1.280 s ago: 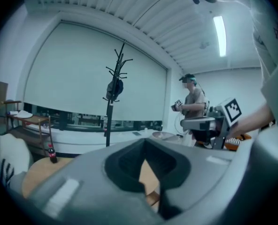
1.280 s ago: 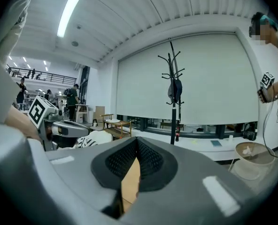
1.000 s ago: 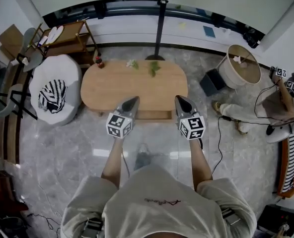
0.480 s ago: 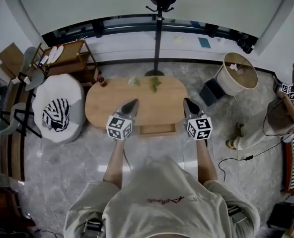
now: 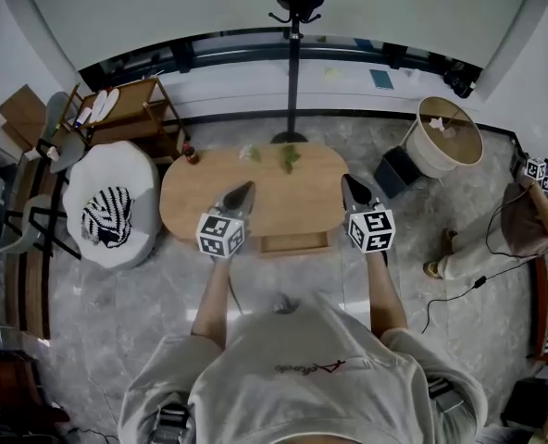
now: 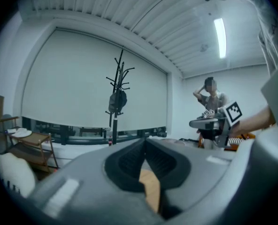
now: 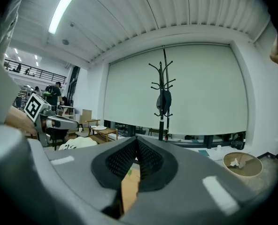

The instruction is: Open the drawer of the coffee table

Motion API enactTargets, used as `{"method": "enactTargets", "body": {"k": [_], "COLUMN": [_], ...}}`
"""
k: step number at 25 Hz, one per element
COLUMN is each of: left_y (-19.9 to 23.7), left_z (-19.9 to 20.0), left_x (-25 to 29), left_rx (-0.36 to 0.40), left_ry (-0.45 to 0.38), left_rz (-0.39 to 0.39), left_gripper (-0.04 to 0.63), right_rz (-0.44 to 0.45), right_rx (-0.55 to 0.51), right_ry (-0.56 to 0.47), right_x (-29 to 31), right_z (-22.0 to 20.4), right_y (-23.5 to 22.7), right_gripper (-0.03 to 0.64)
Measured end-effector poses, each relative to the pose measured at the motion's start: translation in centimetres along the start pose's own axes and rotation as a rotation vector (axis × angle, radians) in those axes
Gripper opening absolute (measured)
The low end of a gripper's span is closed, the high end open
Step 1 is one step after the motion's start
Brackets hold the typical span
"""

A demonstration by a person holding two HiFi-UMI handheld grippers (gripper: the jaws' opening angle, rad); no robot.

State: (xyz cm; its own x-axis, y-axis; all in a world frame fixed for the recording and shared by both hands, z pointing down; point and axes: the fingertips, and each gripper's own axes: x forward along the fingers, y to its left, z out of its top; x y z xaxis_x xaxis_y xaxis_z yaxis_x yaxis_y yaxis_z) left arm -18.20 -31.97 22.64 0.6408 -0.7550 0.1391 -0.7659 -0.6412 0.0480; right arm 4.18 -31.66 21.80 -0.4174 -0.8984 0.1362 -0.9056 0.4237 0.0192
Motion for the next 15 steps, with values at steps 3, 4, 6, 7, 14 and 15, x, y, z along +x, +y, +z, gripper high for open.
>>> {"method": "enactTargets", "body": {"k": [3, 4, 6, 7, 14, 15], "left_y": [0.1, 0.1, -0.1, -0.1, -0.8, -0.9], "left_z": [1.1, 1.4, 1.6, 1.6, 2.1, 2.2], "left_x": [0.5, 0.7, 1.1, 1.4, 2.4, 2.6], "left_rx": [-0.001, 0.001, 0.009, 0.015, 0.024, 0.025], "left_ry": [-0.016, -0.02, -0.021, -0.02, -0.02, -0.021], "left_rz": [0.025, 0.032, 0.04, 0.042, 0.057, 0.056], "left_gripper": [0.002, 0.002, 0.002, 0.002, 0.002, 0.002], "right_rz": [0.007, 0.01, 0.013, 0.013, 0.013, 0.015], "right_rx": [-0.006, -0.005, -0.002, 0.0, 0.002, 0.002], "right_ry": [-0.002, -0.004, -0.009, -0.013, -0.008, -0.006], "right_x": [0.0, 0.0, -0.1, -0.2, -0.5, -0.5], "right_z": [0.6, 0.8, 0.9, 0.8, 0.5, 0.4], "right_y": [-0.9, -1.1, -1.6, -1.8, -3.3, -3.5], "right_gripper": [0.003, 0.003, 0.003, 0.003, 0.003, 0.003]}}
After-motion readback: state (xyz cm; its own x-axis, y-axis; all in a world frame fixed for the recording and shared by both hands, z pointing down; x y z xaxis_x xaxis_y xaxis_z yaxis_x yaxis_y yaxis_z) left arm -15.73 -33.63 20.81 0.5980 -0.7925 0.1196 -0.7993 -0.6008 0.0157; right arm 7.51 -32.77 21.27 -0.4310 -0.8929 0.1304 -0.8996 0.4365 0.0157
